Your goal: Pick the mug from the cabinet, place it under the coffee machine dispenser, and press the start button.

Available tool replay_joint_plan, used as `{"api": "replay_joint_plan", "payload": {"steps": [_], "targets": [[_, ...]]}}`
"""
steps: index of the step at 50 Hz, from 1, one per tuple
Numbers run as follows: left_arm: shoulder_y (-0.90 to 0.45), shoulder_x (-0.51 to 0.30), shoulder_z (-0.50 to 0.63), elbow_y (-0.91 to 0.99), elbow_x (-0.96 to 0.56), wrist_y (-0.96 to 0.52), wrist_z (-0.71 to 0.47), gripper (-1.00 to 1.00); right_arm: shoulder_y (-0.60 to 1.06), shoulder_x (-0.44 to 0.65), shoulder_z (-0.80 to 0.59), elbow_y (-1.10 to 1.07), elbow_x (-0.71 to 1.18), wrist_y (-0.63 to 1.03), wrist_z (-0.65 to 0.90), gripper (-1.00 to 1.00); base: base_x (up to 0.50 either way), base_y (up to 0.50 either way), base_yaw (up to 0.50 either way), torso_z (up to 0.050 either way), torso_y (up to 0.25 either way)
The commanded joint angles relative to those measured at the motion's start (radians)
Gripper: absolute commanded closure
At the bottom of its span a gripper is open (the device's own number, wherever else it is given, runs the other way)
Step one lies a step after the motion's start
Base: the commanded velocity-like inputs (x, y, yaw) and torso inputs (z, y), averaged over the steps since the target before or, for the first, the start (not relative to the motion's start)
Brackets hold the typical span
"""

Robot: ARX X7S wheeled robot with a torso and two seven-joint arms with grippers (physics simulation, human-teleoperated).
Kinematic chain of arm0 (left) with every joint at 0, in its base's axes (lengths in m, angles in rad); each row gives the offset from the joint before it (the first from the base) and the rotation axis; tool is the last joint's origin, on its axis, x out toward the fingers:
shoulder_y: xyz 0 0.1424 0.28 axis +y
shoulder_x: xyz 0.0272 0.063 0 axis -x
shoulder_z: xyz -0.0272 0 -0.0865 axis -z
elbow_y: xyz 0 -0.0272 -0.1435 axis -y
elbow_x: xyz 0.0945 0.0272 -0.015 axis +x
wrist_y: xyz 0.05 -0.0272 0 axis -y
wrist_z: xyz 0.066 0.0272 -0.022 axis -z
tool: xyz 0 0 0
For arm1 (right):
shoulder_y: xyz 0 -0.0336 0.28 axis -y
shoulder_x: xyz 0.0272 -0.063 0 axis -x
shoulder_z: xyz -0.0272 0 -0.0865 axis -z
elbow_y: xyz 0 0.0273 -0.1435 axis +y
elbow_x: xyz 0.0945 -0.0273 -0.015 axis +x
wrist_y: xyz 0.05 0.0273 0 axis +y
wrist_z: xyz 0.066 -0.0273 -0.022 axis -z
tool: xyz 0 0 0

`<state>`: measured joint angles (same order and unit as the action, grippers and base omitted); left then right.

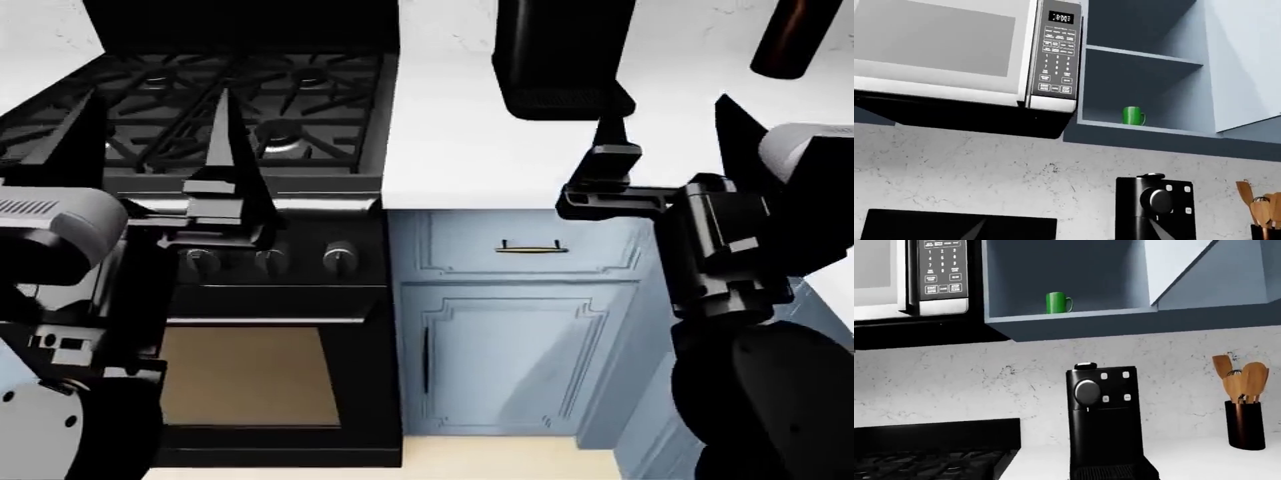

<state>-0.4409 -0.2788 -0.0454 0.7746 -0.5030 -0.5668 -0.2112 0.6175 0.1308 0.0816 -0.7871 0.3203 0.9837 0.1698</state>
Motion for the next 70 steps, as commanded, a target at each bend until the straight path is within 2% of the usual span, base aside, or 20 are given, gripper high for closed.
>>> {"api": "replay_joint_plan", "payload": {"steps": [1, 22, 29, 34, 40, 47, 52, 58, 70], "targets": [[-0.039, -0.016, -0.022, 0.025, -0.029, -0.024, -0.02, -1.0, 0.13, -0.01, 0.046, -0.015, 0.067, 0.129, 0.024, -1.0, 0.0, 0.5, 0.0, 0.043, 0.105], [-0.039, -0.033, -0.024, 0.03, -0.049, -0.015, -0.033, -1.0, 0.311, 0.035, 0.001, 0.053, 0.103, 0.186, 0.006, -1.0, 0.0, 0.48, 0.0, 0.043, 0.105], [-0.03, -0.039, -0.029, 0.031, -0.056, -0.007, -0.033, -1.0, 0.513, 0.045, -0.005, 0.154, 0.111, 0.229, 0.005, -1.0, 0.0, 0.0, 0.0, 0.043, 0.104], [-0.032, -0.041, -0.038, 0.034, -0.075, -0.008, -0.036, -1.0, 0.651, 0.065, -0.076, 0.291, 0.08, 0.178, -0.018, -1.0, 0.0, 0.0, 0.0, 0.043, 0.104], [-0.022, -0.045, -0.048, 0.04, -0.086, -0.002, -0.038, -1.0, 0.814, 0.076, -0.131, 0.538, 0.044, 0.101, -0.063, -1.0, 0.0, 0.0, 0.0, 0.043, 0.104], [-0.012, -0.047, -0.039, 0.036, -0.078, 0.012, -0.034, -1.0, 1.045, 0.066, -0.195, 0.913, -0.019, -0.089, -0.134, -1.0, 0.0, 0.0, 0.0, 0.043, 0.105], [-0.006, -0.055, -0.046, 0.045, -0.08, 0.015, -0.036, -1.0, 1.254, 0.034, -0.236, 1.327, -0.087, -0.327, -0.183, -1.0, 0.0, 0.0, 0.0, 0.042, 0.105], [0.003, -0.062, -0.05, 0.047, -0.08, 0.021, -0.036, -1.0, 1.585, -0.038, -0.283, 2.093, -0.169, -0.751, -0.252, -1.0, 0.0, 0.0, 0.0, 0.043, 0.104], [0.004, -0.084, -0.067, 0.074, -0.094, 0.004, -0.054, -1.0, 1.629, -0.029, -0.206, 2.096, -0.295, -0.716, -0.194, -1.0, 0.0, 0.0, 0.0, 0.043, 0.105]]}}
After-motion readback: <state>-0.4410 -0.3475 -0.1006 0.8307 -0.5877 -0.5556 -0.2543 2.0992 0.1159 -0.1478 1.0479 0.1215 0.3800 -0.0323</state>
